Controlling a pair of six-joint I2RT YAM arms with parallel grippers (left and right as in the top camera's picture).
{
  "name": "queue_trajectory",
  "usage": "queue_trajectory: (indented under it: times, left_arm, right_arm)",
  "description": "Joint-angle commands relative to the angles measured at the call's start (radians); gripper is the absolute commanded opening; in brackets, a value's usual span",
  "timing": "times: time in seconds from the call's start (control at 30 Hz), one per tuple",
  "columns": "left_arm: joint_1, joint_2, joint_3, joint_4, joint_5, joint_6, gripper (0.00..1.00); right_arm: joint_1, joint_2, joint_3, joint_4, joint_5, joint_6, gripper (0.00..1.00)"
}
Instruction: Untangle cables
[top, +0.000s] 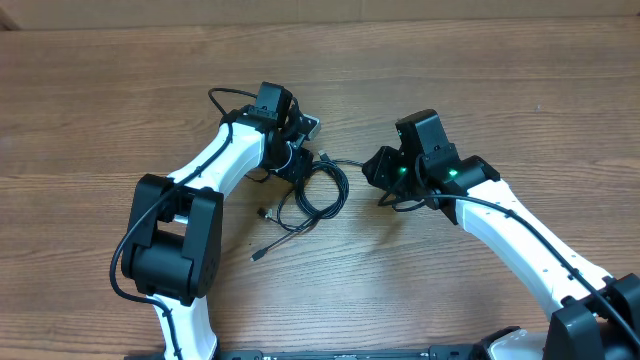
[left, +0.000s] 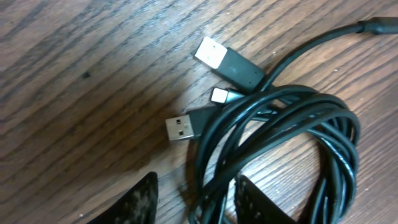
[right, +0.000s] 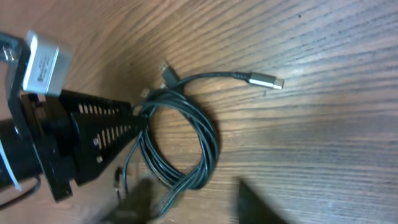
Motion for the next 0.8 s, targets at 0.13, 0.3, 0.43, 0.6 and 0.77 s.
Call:
queue_trajectory:
  times: [0.13,0.3,0.43,0.6,0.77]
  left_arm:
    - [-0.006,0.025,0.000,0.031,0.029,-0.026,0.26]
    - [-0.005,0.025,0.032,-0.004,0.089,-0.026,0.05]
    - [-0.005,0.023,0.073,-0.059,0.107,-0.026,0.04]
    - [-0.005,0.023,0.082,-0.064,0.105,-0.056,0.18]
    - [-0.005,0.024,0.082,-0.074,0.015,-0.056,0.27]
  right_arm:
    - [0.004,0.008,0.000,-0.008,0.003,0.002,1.00]
    - [0.003,0.008,0.000,-0.011,0.003,0.002,1.00]
    - [0.003,0.008,0.000,-0.011,0.003,0.002,1.00]
    - [0.003,0.008,0.000,-0.011,0.003,0.002,1.00]
    - [0.003,0.008,0.000,-0.011,0.003,0.002,1.00]
